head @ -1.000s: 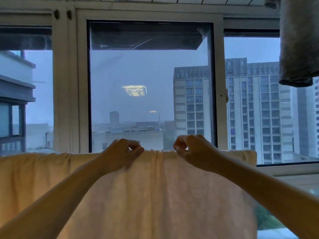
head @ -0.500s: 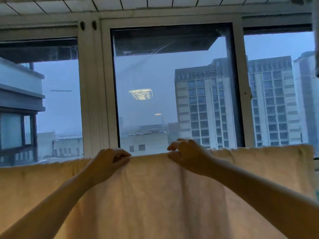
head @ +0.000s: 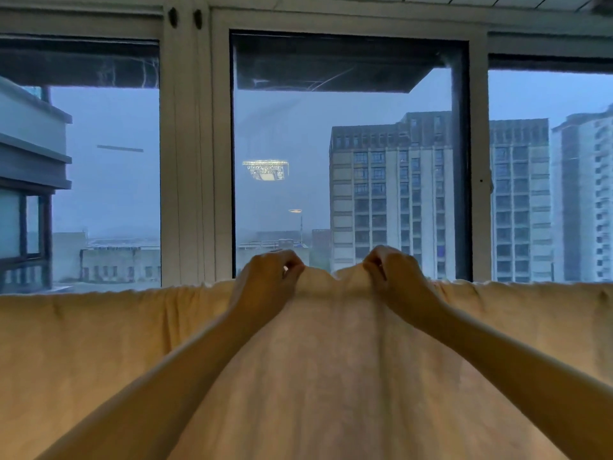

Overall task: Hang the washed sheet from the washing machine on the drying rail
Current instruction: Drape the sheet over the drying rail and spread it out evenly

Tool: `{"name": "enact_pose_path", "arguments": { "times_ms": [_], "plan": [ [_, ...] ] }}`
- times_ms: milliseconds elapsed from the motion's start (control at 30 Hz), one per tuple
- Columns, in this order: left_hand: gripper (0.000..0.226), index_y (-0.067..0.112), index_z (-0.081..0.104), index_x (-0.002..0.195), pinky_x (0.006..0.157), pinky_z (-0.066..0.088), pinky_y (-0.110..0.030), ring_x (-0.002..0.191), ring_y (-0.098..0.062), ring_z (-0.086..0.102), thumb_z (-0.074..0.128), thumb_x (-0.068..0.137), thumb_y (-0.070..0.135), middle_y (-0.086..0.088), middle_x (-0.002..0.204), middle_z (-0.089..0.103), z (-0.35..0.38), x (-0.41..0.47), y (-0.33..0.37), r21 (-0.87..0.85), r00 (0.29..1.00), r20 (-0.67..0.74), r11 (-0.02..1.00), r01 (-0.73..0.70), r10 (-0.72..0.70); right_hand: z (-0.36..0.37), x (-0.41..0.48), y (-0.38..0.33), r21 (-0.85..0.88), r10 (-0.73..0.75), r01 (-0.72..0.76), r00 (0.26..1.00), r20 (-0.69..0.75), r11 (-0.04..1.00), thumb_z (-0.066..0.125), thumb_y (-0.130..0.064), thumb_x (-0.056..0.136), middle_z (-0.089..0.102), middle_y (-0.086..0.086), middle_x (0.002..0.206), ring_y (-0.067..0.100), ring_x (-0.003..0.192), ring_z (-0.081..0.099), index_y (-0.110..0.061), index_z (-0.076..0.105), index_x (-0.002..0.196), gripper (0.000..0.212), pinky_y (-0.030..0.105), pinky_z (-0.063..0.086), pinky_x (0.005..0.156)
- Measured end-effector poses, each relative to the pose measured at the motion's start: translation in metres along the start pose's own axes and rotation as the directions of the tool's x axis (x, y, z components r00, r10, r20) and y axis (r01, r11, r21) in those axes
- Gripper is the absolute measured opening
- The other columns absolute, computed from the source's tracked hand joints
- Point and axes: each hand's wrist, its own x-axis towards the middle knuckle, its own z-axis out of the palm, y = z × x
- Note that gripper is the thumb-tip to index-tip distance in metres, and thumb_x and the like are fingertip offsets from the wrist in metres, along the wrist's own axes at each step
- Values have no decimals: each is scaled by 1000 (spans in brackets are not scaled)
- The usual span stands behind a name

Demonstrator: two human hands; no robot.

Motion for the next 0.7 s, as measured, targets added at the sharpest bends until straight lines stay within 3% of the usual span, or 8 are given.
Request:
{"name": "enact_pose_path", "arguments": {
  "times_ms": [200, 400, 533, 700],
  "plan": [
    [12, 32, 64, 88, 80, 49, -29, 86, -9, 60, 53, 93, 32, 11, 97, 68, 26, 17, 35, -43, 1000, 6, 999, -24, 24, -30, 3, 36, -48, 52, -55, 997, -55, 997, 51, -15, 95, 60, 0, 85, 11, 77, 56, -11, 61, 90, 12, 16, 38, 69],
    [17, 27, 68, 91, 66, 34, -8, 80, -2, 55, 52, 94, 32, 11, 97, 69, 53, 18, 59, -63, 991, 56, 991, -118, 121, -46, -3, 63, -167, 20, -22, 1000, -15, 986, 56, -16, 92, 60, -4, 78, 1, 68, 54, -15, 61, 86, 8, 10, 38, 61],
    [17, 28, 71, 93, 77, 49, -21, 82, -1, 59, 55, 92, 32, 14, 96, 68, 53, 21, 62, -176, 976, 131, 973, -151, 175, -54, -7, 68, -218, 10, -5, 1000, 23, 976, 57, -13, 90, 67, -1, 81, 1, 68, 56, -15, 65, 87, 9, 12, 45, 65],
    [24, 25, 68, 106, 77, 48, -14, 83, 4, 58, 53, 92, 37, 12, 103, 65, 23, 13, 26, -59, 937, 293, 982, -181, 191, -51, -10, 46, -124, -69, 84, 990, 121, 989, 53, -24, 94, 60, -12, 93, 2, 87, 55, -20, 66, 102, 15, 10, 38, 72]
  ]
}}
